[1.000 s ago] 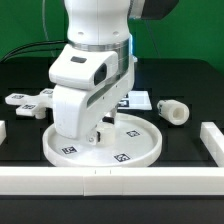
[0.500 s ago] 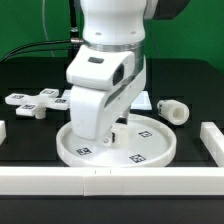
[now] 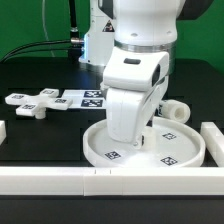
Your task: Assemble round table
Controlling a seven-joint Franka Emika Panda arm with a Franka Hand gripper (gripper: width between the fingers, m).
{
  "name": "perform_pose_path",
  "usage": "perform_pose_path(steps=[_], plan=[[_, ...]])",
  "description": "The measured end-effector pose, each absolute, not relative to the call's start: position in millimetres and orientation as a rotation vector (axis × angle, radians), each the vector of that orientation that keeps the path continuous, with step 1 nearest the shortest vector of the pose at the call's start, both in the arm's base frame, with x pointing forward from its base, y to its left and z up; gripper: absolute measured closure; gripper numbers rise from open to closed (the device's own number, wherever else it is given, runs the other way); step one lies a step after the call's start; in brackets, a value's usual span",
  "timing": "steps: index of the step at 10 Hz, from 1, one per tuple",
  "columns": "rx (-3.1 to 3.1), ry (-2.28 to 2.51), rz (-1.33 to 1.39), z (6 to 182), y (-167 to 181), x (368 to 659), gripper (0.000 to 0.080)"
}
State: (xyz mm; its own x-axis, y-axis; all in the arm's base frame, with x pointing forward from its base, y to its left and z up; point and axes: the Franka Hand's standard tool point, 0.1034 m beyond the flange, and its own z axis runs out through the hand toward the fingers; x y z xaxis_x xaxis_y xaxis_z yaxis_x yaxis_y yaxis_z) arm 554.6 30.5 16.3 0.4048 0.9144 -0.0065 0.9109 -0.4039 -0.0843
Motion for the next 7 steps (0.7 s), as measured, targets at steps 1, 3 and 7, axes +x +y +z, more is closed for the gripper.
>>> perform_pose_path(steps=[1,3,7], plan=[[-2.573,-1.681,0.077,16.2,33.6,555.1,0.0390],[-2.571,-1.690,0.069,16.3,36.8,556.5,0.0390],[-2.572,-1.690,0.067,16.2,36.5,556.6,0.0320]])
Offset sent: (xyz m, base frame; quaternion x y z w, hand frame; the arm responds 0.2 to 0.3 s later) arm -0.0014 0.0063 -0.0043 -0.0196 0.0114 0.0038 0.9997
